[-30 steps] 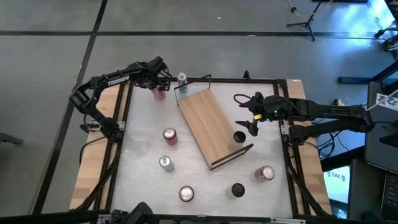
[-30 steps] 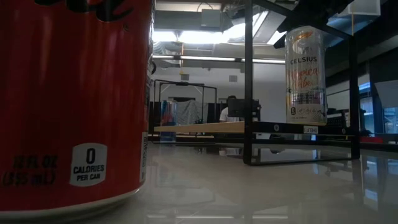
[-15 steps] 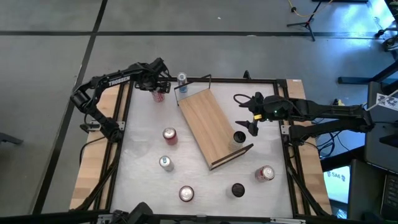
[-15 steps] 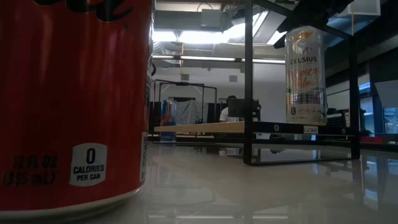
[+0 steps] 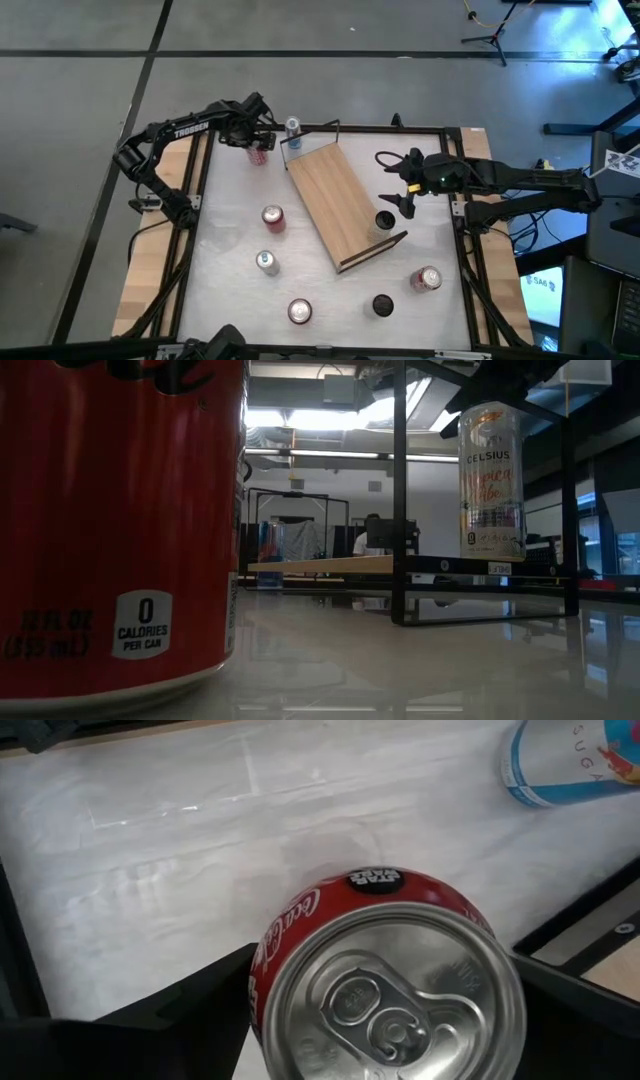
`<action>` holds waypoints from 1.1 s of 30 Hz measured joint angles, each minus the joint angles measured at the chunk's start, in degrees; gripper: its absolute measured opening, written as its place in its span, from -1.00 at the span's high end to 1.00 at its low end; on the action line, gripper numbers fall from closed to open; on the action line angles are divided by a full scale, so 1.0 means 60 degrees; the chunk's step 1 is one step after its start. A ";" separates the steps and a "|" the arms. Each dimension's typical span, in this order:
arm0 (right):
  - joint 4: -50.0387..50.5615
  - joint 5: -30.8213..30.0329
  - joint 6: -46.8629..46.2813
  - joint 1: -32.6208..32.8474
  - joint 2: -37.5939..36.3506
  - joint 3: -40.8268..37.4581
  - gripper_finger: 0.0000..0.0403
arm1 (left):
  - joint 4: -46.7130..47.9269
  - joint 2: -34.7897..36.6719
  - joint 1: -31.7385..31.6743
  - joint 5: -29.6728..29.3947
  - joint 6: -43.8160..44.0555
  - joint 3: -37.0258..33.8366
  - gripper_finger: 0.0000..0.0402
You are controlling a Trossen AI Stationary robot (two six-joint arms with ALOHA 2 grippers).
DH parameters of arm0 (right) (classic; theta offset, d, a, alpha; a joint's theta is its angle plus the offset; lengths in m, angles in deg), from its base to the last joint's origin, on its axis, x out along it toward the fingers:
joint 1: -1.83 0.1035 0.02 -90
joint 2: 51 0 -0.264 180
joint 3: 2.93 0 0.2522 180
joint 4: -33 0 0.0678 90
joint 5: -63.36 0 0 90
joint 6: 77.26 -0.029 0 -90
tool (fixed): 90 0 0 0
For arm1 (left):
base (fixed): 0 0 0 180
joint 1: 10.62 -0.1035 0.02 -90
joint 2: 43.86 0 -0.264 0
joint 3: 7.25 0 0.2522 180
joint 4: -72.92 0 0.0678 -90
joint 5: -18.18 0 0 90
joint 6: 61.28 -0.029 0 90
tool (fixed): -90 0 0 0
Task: Place canned beverage on shelf
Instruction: Put the top red white soda can on the shelf
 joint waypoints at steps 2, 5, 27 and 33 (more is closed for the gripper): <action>-0.0003 0.0000 0.0000 0.0000 0.0000 -0.0002 -0.86 | 0.0000 0.0004 0.0004 0.0012 -0.0004 0.0004 -0.66; 0.0000 0.0000 0.0000 0.0000 0.0000 -0.0001 -0.86 | -0.0001 0.0004 0.0004 0.0015 -0.0036 0.0004 -0.66; 0.0000 0.0000 0.0000 0.0000 -0.0004 0.0000 -0.86 | 0.0091 0.0015 -0.0040 0.0220 -0.0782 0.0015 -0.66; 0.0000 0.0000 0.0000 0.0000 -0.0004 0.0001 -0.86 | 0.0091 0.0015 -0.0040 0.0214 -0.0787 0.0015 -0.66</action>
